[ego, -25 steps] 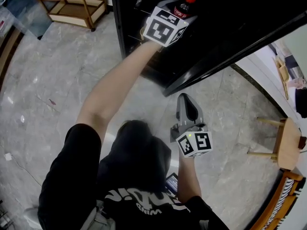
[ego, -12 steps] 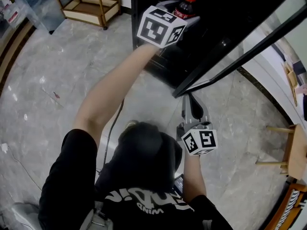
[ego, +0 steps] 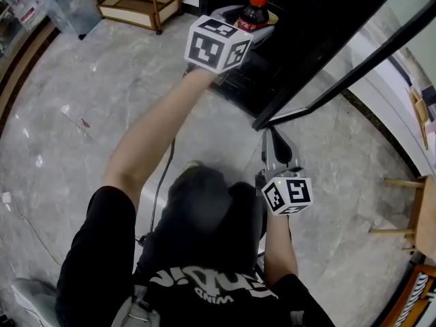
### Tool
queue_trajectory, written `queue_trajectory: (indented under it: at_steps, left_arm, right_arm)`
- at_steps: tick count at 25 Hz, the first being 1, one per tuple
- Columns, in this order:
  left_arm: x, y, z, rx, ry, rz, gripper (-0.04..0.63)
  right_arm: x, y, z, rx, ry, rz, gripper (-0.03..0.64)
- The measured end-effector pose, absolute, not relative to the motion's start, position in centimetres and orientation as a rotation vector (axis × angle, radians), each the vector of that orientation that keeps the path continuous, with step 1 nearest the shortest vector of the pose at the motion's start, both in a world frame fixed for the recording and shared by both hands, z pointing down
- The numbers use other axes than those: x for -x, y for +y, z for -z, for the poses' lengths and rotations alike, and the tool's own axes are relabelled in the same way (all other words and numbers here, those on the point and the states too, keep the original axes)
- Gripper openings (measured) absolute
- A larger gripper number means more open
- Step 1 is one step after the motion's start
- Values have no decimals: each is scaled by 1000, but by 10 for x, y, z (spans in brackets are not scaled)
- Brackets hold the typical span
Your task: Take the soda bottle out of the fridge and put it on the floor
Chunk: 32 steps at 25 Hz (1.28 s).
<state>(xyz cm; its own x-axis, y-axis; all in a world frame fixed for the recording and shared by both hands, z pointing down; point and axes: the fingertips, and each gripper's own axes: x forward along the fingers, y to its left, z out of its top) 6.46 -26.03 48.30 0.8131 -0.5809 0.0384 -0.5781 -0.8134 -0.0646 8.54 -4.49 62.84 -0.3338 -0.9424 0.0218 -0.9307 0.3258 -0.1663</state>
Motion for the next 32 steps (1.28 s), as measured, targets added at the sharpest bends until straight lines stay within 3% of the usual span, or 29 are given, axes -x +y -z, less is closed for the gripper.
queue_trajectory:
  at_steps: [32]
  left_arm:
    - [-19,-218,-776,3084,1007,268,304]
  right_arm:
    - [-83,-61,-744,1771,2512,351,2]
